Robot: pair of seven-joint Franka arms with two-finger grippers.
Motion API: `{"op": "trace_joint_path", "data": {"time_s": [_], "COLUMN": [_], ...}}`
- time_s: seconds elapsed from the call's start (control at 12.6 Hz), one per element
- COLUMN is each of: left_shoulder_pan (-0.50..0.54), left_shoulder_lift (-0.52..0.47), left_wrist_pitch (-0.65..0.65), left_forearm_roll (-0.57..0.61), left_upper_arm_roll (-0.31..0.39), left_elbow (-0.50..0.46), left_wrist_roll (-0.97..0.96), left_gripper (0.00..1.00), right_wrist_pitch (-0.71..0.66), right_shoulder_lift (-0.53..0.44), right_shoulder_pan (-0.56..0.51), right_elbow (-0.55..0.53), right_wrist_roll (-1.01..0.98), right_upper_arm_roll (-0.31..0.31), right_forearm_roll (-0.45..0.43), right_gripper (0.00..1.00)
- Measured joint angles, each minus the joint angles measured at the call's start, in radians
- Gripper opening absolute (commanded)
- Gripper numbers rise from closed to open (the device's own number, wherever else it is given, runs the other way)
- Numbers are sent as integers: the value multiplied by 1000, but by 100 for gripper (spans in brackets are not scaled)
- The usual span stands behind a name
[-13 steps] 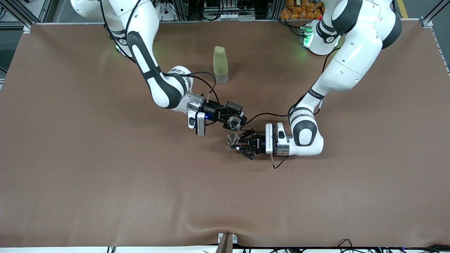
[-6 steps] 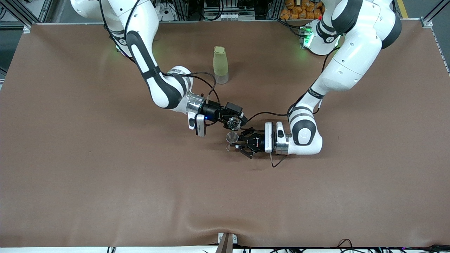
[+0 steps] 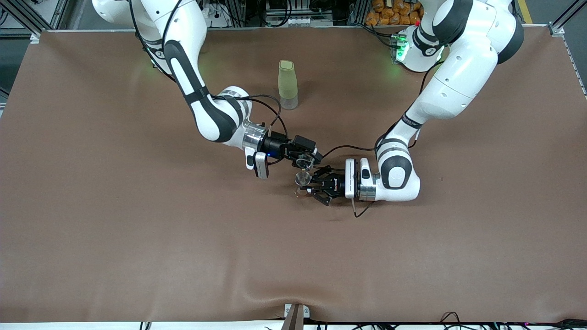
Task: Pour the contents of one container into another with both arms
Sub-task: 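Pour the liquid from the glass into the jigger held by the left gripper, then rotate the glass upright with the right gripper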
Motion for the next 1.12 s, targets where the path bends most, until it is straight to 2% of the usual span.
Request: {"op": "trace_joint_path", "data": {"time_s": [1.12], "left_shoulder_pan": [1], "left_shoulder_lift": [-2], "left_wrist_pitch": [0], "left_forearm_roll": [0], "left_upper_arm_roll": [0], "left_elbow": [-1], "left_wrist_roll": [0], "left_gripper": [0], "right_wrist_pitch": [0], "right_shoulder_lift": [0], "right_shoulder_pan": [-3], "right_elbow": [0], "right_wrist_roll": [239], "right_upper_arm_roll": [-2], "right_forearm_roll": [55], "right_gripper": [0]}}
